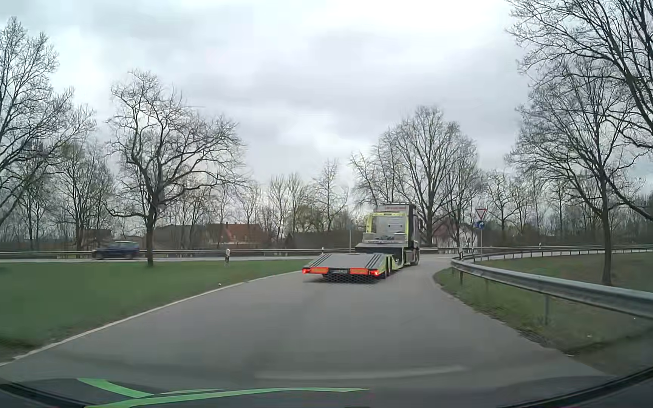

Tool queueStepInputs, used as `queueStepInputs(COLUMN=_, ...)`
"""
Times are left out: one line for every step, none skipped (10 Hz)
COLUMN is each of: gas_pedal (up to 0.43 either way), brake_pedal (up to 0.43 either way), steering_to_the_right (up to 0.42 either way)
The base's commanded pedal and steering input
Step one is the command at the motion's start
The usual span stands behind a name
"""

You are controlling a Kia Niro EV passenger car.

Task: Follow the waypoints while adhering to traffic rules and regulations

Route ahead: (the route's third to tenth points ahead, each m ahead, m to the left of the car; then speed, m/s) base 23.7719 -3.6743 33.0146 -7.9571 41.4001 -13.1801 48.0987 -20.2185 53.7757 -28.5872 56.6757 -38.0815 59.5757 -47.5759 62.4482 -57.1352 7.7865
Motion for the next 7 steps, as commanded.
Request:
queueStepInputs(gas_pedal=0.000, brake_pedal=0.000, steering_to_the_right=0.030)
queueStepInputs(gas_pedal=0.000, brake_pedal=0.000, steering_to_the_right=0.030)
queueStepInputs(gas_pedal=0.000, brake_pedal=0.006, steering_to_the_right=0.031)
queueStepInputs(gas_pedal=0.000, brake_pedal=0.037, steering_to_the_right=0.034)
queueStepInputs(gas_pedal=0.000, brake_pedal=0.061, steering_to_the_right=0.036)
queueStepInputs(gas_pedal=0.000, brake_pedal=0.073, steering_to_the_right=0.038)
queueStepInputs(gas_pedal=0.000, brake_pedal=0.085, steering_to_the_right=0.040)
